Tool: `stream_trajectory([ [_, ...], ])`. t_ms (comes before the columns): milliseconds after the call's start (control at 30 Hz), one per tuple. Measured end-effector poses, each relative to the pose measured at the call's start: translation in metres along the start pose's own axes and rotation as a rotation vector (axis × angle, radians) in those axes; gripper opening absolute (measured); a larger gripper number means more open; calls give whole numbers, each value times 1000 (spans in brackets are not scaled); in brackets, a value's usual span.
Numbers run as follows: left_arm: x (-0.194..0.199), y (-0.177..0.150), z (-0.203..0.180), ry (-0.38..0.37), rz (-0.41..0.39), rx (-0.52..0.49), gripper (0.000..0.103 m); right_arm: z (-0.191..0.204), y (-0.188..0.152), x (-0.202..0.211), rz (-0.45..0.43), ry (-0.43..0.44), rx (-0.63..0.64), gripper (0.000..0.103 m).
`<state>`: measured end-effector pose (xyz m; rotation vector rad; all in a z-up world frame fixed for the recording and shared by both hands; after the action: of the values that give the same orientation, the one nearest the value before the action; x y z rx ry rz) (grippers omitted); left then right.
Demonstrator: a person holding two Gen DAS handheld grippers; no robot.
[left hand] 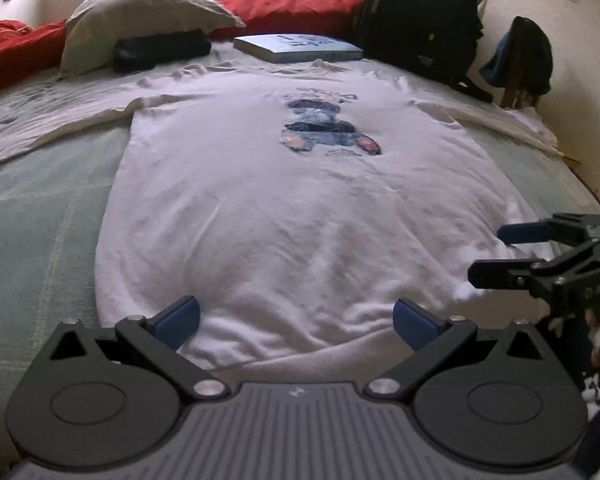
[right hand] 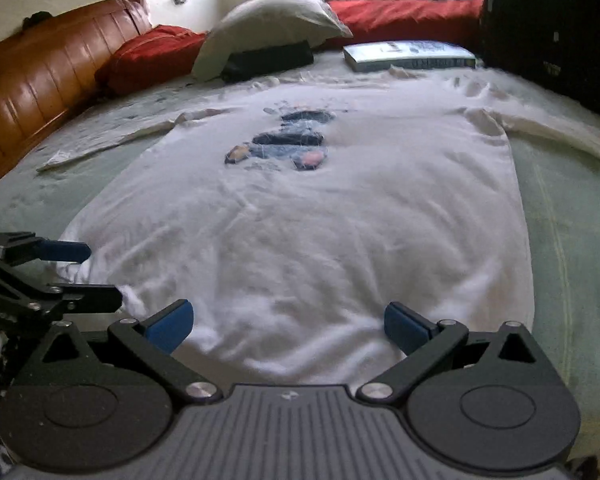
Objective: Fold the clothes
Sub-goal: 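Move the left gripper to the white sleeve cuff and grasp it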
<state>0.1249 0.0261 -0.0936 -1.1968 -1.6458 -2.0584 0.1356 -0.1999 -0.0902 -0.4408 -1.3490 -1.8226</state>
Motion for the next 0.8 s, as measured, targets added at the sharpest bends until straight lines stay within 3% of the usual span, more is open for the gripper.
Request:
stream_trajectory([
  [100,14,7,25,11,-43,38,102,1,4,3,-6,6,-1,103],
  [300,41,23,106,208,-153,39,102,10,19,11,-52,52,-16,103],
  [400,51,22,164,334,-196,91,102,21,26,16,-97,107,-2,103],
  [533,45,10,237,424,-204,189,102,35,39,17,-139,157,-5,103],
  [633,32,-4,287,431,-212,321,102,42,49,12,-158,153,-5,103],
  [800,7,-31,338,360,-230,550,102,45,56,-2,-139,142,-26,103],
])
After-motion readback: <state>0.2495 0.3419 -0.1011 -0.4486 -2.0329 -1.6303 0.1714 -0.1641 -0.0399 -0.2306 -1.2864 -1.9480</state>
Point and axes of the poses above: each gripper's, at about its wrist camera, not at the fingertips, and x roughly against the way its jaws point, z to its left, y to its top, the point moved 3 cm from there along -x, roughly the way its jaws point, and after that the axes turned 15 degrees about -x, right-handed, at the moved point
